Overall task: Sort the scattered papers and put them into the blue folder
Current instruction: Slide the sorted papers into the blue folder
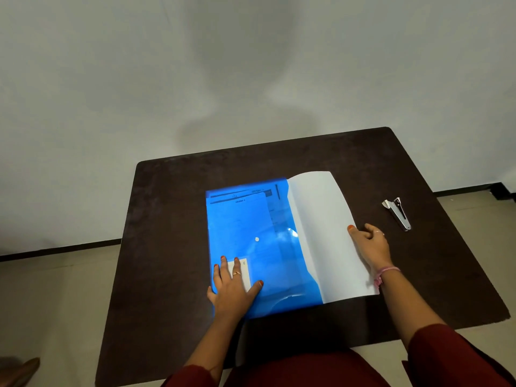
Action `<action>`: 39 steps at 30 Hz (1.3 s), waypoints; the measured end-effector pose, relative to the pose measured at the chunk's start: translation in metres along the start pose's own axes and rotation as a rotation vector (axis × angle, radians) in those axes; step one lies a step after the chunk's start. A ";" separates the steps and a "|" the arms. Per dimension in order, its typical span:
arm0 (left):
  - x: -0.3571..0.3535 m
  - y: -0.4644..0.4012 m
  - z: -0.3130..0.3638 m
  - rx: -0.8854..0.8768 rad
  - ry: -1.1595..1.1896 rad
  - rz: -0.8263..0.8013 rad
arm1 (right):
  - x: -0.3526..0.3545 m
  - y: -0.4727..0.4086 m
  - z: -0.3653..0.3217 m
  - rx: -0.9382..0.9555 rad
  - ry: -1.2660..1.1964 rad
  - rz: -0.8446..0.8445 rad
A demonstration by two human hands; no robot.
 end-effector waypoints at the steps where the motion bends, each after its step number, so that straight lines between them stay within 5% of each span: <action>1: 0.000 0.000 0.000 -0.005 0.003 -0.002 | 0.000 0.001 -0.002 -0.011 -0.057 -0.012; 9: 0.004 -0.008 -0.007 -0.047 -0.007 0.007 | -0.011 0.036 -0.046 0.251 -0.126 -0.213; 20: 0.011 -0.041 0.006 -0.331 -0.132 -0.142 | -0.092 0.075 -0.094 0.584 0.404 -0.491; 29: 0.024 -0.063 0.010 -0.314 -0.113 -0.127 | -0.147 0.093 -0.084 0.463 0.567 -0.513; 39: 0.019 -0.079 0.005 -0.251 -0.161 -0.303 | -0.165 0.094 -0.079 0.462 0.640 -0.408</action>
Point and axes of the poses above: each hand's wrist, its own y-axis away from the middle knuckle, its own x-axis out of the back of the hand, z = x × y, the point moved 4 cm from there along -y, towards the middle knuckle, and after that the axes turned 6 degrees about y, right-handed, at the moved point
